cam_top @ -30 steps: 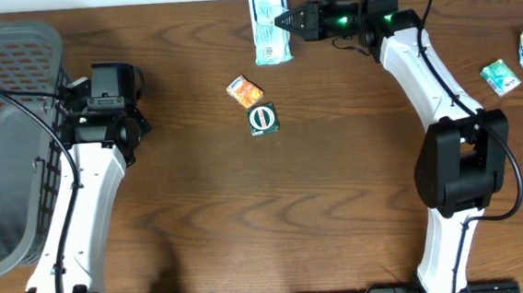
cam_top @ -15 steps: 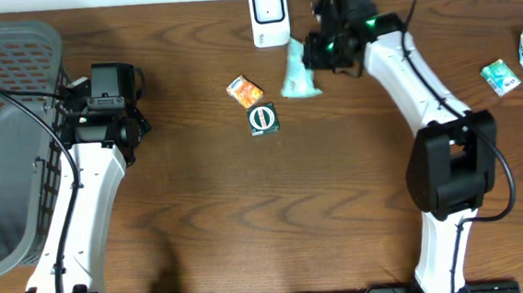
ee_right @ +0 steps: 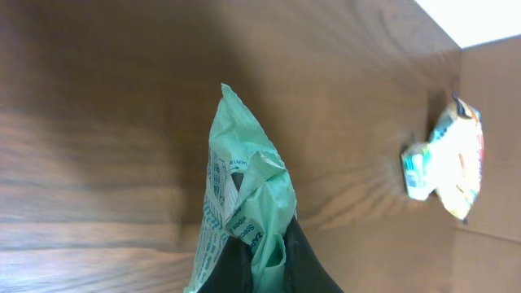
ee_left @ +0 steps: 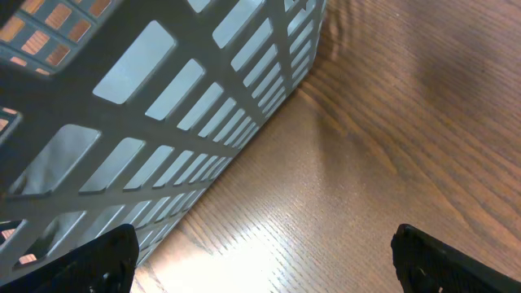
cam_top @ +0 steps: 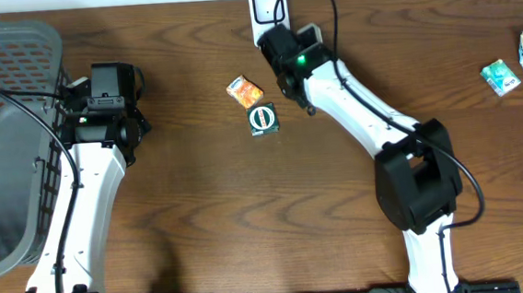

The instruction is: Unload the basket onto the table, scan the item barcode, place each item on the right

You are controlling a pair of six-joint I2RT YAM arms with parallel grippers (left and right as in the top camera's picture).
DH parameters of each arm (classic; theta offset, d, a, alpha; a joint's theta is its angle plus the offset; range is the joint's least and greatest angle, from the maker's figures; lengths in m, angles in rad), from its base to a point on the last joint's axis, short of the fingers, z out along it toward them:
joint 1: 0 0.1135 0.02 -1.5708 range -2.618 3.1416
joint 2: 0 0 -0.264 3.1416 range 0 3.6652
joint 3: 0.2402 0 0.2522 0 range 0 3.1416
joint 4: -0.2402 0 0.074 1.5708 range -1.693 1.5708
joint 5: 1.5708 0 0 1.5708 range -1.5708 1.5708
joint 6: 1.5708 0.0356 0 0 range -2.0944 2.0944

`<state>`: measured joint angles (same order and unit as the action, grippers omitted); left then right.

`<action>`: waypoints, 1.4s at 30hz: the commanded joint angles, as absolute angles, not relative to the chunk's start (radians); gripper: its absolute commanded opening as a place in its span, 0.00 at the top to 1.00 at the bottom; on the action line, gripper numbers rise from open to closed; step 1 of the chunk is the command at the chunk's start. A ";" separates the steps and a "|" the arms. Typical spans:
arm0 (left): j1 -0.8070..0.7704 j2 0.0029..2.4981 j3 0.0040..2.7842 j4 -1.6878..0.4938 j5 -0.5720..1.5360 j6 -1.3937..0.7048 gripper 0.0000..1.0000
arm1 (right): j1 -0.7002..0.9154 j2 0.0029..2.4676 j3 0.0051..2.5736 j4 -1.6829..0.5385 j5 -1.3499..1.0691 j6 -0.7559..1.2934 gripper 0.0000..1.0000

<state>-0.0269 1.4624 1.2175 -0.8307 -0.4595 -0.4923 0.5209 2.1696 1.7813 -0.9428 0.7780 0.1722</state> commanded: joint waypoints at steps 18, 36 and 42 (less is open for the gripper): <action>-0.023 1.467 1.215 -0.833 -0.483 -0.479 0.02 | 0.643 2.230 1.779 -0.999 0.396 0.216 0.39; -0.023 1.467 1.215 -0.833 -0.483 -0.479 0.02 | 0.390 2.230 1.836 -1.222 0.059 0.114 0.33; -0.023 1.467 1.215 -0.833 -0.483 -0.479 0.02 | 0.371 2.230 1.726 -1.127 0.019 0.115 0.69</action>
<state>-0.0269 1.4624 1.2175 -0.8307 -0.4595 -0.4923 0.3702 2.2353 1.7634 -1.1488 0.0685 0.1207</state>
